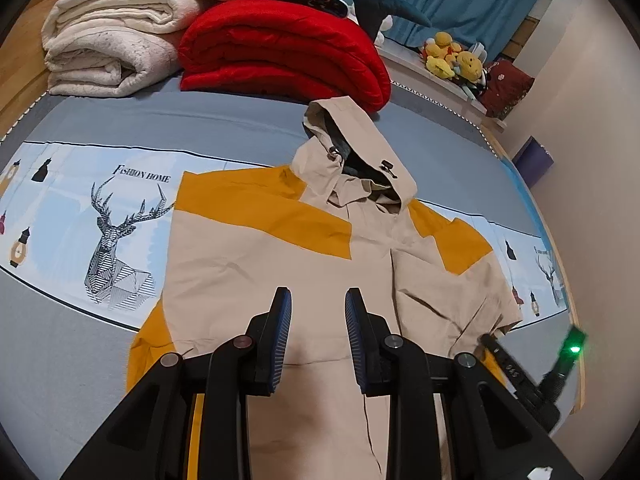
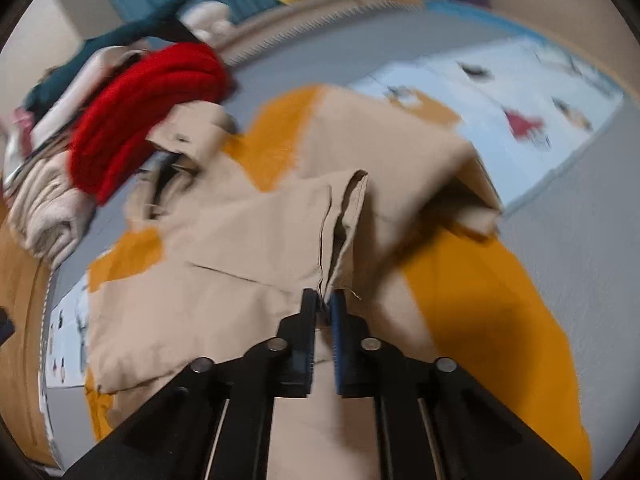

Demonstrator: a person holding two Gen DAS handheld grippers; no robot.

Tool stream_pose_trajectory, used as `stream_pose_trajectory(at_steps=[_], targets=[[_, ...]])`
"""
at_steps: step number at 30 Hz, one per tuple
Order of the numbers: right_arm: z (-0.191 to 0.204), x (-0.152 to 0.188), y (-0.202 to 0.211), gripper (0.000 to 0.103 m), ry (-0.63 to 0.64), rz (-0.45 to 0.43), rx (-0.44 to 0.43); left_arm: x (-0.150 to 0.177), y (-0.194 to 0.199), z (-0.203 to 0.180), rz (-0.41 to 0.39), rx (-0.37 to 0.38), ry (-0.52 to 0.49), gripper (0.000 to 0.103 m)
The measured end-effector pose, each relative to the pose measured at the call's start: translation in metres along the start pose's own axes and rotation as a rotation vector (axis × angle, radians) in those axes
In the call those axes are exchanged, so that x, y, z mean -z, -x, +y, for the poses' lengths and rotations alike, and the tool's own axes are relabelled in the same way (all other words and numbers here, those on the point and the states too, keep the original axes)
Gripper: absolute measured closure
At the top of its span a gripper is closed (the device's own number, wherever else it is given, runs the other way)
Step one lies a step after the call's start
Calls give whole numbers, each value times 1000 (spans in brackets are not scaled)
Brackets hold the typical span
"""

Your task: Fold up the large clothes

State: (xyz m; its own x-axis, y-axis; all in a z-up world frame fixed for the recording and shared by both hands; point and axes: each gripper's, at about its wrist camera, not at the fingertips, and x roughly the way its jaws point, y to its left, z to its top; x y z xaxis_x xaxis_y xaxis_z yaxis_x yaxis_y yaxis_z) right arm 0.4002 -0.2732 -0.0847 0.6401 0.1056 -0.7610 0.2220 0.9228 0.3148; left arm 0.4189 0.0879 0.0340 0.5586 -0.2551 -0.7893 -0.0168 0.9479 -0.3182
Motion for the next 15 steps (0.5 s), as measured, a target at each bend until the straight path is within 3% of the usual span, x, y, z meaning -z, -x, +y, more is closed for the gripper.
stream_pose_trajectory(at_steps=[4,8,11,15], targets=[[74,-7,27,100,147,-94,-163,-1,3,7,-5,-7,13,79],[151,-4,32,100,324,-78,-347,-3,3,11,-3,-11,27,79],[185,0,22,98,376,-3,-384,-5,2,13,-7,-13,38,79],[187,-8,24,96,364,23,-385,-7,-1,20,-3,-25,52,79]])
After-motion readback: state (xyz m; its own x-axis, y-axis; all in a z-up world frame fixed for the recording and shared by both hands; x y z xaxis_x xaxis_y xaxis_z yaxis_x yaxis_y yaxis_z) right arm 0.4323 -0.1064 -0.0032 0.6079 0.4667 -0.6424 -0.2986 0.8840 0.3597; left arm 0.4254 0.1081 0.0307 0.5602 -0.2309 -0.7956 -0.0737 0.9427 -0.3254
